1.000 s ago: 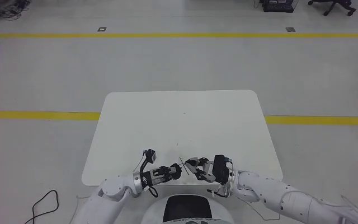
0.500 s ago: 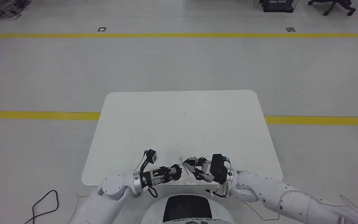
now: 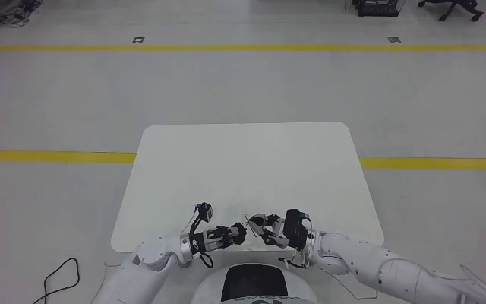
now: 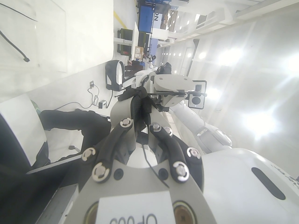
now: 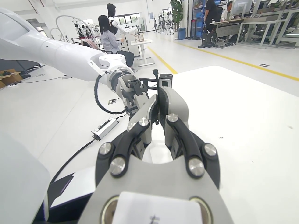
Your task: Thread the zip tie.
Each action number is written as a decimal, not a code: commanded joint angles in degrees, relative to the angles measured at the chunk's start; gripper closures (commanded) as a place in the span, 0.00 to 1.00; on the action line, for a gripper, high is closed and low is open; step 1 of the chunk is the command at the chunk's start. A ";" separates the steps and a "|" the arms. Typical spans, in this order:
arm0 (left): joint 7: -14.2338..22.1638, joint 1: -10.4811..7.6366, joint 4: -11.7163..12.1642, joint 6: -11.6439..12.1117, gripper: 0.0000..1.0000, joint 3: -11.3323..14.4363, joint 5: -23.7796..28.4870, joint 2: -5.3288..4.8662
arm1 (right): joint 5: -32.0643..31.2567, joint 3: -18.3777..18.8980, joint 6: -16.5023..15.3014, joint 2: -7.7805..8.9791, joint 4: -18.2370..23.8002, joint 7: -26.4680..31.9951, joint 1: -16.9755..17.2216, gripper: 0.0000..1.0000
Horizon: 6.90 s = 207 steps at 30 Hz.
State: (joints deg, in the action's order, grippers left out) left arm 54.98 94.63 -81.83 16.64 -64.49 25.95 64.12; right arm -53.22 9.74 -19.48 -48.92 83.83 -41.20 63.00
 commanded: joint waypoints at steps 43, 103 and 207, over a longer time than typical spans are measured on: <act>-2.10 -0.76 -0.27 1.16 1.00 2.81 2.19 -2.19 | -0.41 0.00 0.00 -0.32 -0.56 -0.35 0.32 1.00; -6.36 -2.50 0.43 2.84 1.00 6.45 1.72 -3.92 | -1.33 0.00 0.00 2.32 0.67 -2.07 0.90 1.00; -6.02 -2.09 -2.21 2.84 1.00 8.26 0.89 -4.83 | 0.89 0.00 0.00 1.16 1.21 4.50 1.52 1.00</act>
State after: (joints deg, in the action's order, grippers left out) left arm 48.99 92.54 -83.97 19.48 -56.28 26.86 59.30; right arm -52.31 9.74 -19.48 -47.73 85.01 -36.85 64.53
